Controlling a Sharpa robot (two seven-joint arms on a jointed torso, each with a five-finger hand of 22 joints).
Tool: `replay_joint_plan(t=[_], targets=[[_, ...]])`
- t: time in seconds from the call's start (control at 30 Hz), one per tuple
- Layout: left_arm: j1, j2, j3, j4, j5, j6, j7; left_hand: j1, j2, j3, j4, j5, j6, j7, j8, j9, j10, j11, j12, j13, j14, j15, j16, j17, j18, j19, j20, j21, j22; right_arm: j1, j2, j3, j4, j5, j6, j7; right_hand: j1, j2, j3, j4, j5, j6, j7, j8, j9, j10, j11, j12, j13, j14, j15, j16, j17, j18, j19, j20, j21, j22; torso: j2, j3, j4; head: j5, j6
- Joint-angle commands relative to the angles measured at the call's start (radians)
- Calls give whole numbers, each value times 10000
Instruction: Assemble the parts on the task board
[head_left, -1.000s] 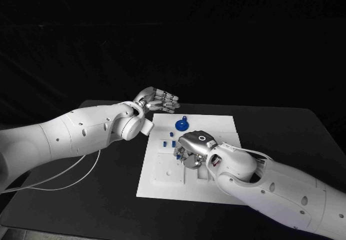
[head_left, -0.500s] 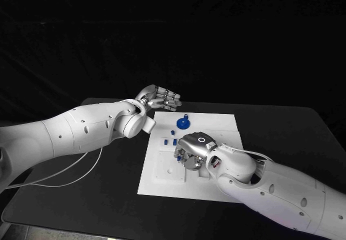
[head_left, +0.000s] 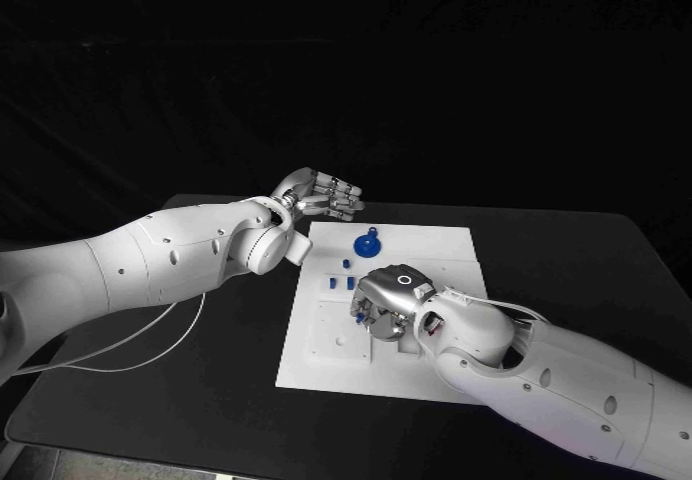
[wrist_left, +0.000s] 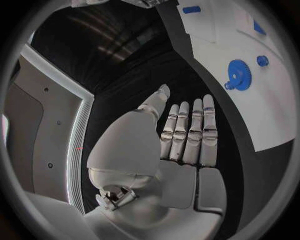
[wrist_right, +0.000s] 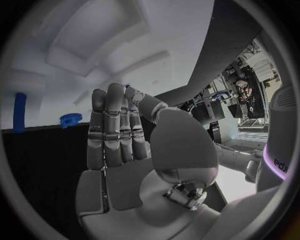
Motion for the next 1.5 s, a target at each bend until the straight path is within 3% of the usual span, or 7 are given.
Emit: replay_joint_plan(t=[0.03,0.53,1.03,1.23,1.5], targets=[[14,10,11,8,74,74,72,-7,69,-3,74,5,17,84,17,-2,-27,61,-6,-4,13,-59,-43,-5,-31,46,14,36,-9,-20,-15,-17,16,-156,207,27,-92,2,11,-56,29,61,-7,31,12,73,29,40,14,172,-67,44,-9,189,80,0,-63,8,2,1,-5,12,-11],[13,19,11,-39,75,100,50,-7,69,-3,74,5,17,84,17,-2,-27,61,-6,-4,13,-59,-43,-5,-31,46,14,36,-9,-22,-66,-18,44,-163,197,-3,-109,6,18,-70,40,71,-10,32,15,87,25,42,16,168,-70,59,-10,187,157,-2,-232,149,0,13,-11,20,-50],[13,26,11,-34,75,99,41,18,65,-9,74,5,16,75,17,-1,-36,60,-6,-4,-2,-55,-43,-5,-33,47,16,38,-68,-22,79,-38,-98,-255,338,-125,-114,12,16,-68,39,60,-6,31,15,75,28,40,14,165,-69,62,-16,182,200,-1,-353,237,-1,-8,-7,-11,-96],[13,48,11,-9,75,100,34,18,65,-9,74,5,16,75,17,-1,-36,60,-6,-4,-2,-55,-43,-5,-33,47,16,38,-68,-21,268,-209,-359,-369,424,-213,-119,11,23,-69,63,39,-1,30,10,57,35,41,13,166,-66,62,-22,181,207,0,-399,278,7,-13,18,-33,-119],[13,54,10,24,79,134,4,18,65,-9,74,5,16,75,17,-1,-36,60,-6,-4,-2,-55,-43,-5,-33,47,16,38,-68,-21,376,-291,-530,-323,434,-136,-120,-24,15,-77,132,-64,33,23,-25,-51,68,36,1,139,-53,42,-43,179,203,9,-477,391,-6,-1,-15,-12,-138]])
